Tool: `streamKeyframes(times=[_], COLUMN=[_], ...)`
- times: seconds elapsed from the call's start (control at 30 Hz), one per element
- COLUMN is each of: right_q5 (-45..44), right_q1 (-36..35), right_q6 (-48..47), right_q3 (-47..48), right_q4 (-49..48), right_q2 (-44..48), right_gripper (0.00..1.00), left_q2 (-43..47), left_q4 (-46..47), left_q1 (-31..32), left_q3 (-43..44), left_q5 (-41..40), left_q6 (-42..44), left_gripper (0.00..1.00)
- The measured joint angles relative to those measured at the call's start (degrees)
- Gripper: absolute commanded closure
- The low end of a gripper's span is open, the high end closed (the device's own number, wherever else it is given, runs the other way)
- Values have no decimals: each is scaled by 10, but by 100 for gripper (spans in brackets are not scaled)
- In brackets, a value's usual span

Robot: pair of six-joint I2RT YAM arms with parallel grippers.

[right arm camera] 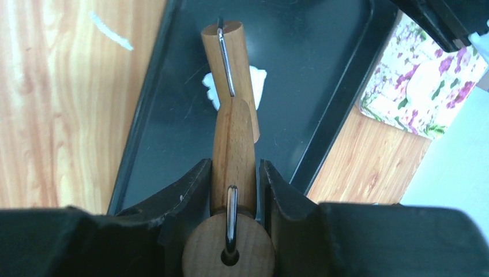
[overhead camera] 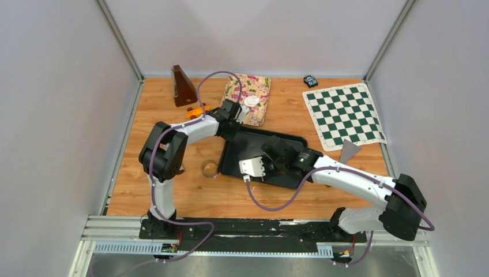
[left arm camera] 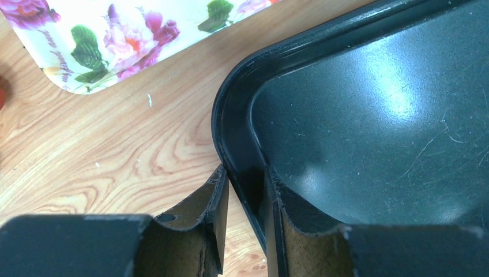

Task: Roll out the dumpling wrappers from the dough

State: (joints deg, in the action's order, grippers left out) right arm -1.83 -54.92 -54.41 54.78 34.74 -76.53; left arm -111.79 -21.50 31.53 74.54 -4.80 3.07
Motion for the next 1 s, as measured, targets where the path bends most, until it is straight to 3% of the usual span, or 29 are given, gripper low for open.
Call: streamKeyframes(times=[0.27, 1.0], right_q5=[2, -22], right_q1=[-7, -9], right_q6=[-36, -56], right_q3=[-53, -33], right_q4=[20, 24], right_q2=[32, 28], right_gripper=[100, 100], left_q2=[-4, -4], left_q4=[0, 1], left_q1=[4, 11], left_q3=[4, 4], left_q5=[-14, -28], left_q6=[-2, -2], left_gripper=[100, 100])
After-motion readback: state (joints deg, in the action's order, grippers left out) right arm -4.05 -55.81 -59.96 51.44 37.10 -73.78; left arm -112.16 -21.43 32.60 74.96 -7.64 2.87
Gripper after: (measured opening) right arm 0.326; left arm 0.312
